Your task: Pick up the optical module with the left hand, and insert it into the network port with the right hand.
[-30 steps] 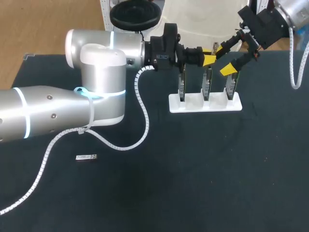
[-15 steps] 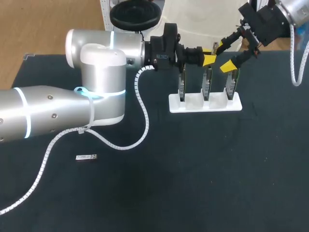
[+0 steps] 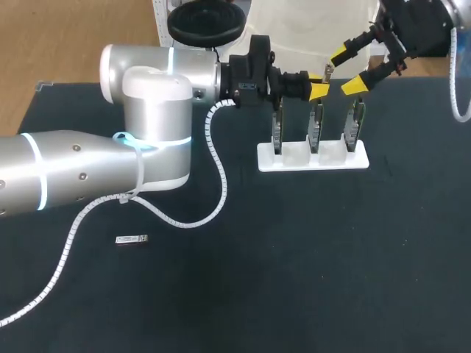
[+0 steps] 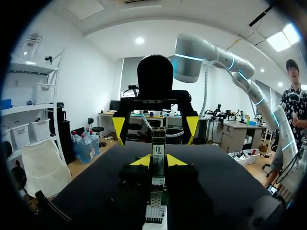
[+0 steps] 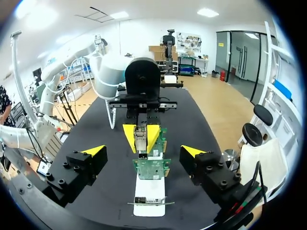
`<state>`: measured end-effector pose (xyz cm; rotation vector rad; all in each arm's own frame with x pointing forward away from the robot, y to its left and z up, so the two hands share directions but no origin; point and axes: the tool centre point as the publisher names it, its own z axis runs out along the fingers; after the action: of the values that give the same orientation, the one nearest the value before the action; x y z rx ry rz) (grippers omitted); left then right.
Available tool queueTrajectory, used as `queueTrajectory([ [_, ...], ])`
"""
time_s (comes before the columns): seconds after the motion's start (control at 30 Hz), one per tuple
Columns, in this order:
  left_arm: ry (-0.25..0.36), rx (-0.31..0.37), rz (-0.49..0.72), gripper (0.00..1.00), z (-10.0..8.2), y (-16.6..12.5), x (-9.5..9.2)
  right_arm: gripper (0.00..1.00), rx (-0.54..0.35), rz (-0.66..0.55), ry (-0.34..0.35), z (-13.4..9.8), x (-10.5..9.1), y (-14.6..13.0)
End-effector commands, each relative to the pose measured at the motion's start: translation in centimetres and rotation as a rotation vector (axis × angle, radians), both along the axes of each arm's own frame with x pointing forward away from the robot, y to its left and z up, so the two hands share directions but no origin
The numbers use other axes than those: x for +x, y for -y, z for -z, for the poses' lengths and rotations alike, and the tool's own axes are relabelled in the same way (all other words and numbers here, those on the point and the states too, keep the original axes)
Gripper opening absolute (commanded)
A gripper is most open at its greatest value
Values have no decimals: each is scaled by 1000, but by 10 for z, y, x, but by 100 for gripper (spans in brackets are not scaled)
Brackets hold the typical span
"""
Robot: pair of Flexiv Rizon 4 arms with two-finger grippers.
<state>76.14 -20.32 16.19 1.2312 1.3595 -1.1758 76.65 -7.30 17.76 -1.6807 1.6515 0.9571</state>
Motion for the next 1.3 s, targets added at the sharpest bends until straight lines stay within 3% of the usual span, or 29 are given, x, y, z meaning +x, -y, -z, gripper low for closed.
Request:
queueTrajectory([
  [0.03, -1, 1, 3, 0, 0, 0, 2, 100, -7, -2, 14, -6, -2, -4],
  [1.3, -1, 1, 3, 0, 0, 0, 2, 100, 22, -42, 9, -12, -2, -24],
])
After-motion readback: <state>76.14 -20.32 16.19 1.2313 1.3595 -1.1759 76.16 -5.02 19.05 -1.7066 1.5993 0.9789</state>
